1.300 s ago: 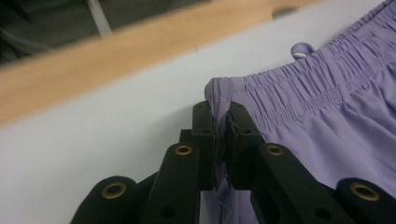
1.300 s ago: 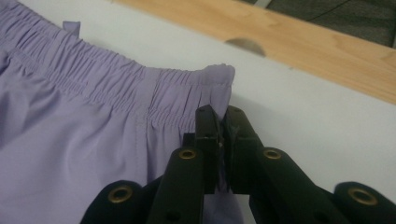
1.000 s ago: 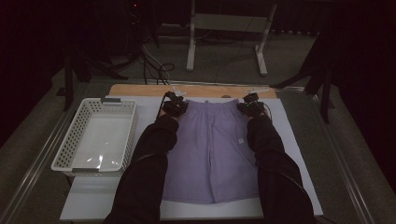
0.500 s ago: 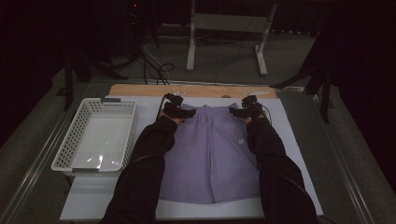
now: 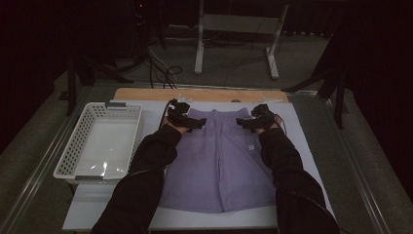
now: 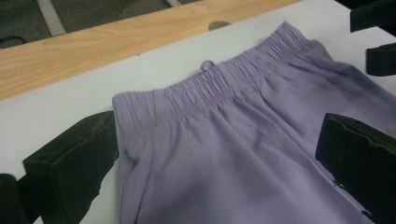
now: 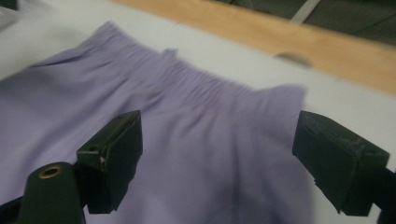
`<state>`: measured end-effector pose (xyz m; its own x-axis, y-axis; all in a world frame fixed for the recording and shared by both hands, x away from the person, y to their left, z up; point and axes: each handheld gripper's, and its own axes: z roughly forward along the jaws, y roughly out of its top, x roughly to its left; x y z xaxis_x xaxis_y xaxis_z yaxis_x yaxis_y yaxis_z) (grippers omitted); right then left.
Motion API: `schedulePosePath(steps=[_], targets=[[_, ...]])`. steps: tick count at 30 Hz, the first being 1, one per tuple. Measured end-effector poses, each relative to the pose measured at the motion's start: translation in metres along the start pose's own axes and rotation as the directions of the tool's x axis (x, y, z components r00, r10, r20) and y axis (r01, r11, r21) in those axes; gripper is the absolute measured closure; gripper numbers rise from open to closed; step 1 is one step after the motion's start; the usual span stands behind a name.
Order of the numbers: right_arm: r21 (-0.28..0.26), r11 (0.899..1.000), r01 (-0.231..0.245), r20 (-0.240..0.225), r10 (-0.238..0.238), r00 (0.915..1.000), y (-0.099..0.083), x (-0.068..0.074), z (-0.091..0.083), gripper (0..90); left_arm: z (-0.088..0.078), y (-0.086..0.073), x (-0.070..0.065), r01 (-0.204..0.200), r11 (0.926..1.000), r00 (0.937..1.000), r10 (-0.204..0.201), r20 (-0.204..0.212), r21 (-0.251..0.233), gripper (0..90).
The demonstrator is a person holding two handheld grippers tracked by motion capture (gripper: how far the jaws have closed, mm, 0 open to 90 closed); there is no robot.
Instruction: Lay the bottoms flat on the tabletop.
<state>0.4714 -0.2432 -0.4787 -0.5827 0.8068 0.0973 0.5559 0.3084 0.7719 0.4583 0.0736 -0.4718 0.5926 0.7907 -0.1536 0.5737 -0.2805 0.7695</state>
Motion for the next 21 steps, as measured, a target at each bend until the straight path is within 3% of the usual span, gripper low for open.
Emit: schedulePosePath(steps=[4,8,10,13,21], targets=[[-0.019,0.998,0.055,0.014,-0.055,0.9984,0.001,0.01,-0.009,15.4,-0.012,-0.006,-0.002,0.003,1.0,0.9999,-0.003,-0.01,-0.008,0.1],[-0.015,0.996,0.087,0.029,-0.087,0.9958,0.002,0.018,-0.013,15.7,-0.021,-0.011,-0.003,0.001,1.0,0.9999,-0.001,0.015,-0.007,0.2],[-0.013,0.996,0.086,0.011,-0.086,0.9963,0.003,0.021,-0.014,15.2,-0.026,-0.013,-0.004,-0.005,1.0,1.0,0.005,0.003,-0.008,0.1],[-0.014,0.996,0.092,0.002,-0.092,0.9957,0.003,0.026,-0.015,15.1,-0.031,-0.016,-0.004,-0.009,1.0,0.9994,0.009,0.034,0.0,0.1],[-0.06,0.994,0.09,-0.052,-0.093,0.9943,0.009,0.038,-0.021,14.1,-0.049,-0.025,-0.009,-0.033,0.9992,0.9978,0.034,0.058,-0.024,0.1]])
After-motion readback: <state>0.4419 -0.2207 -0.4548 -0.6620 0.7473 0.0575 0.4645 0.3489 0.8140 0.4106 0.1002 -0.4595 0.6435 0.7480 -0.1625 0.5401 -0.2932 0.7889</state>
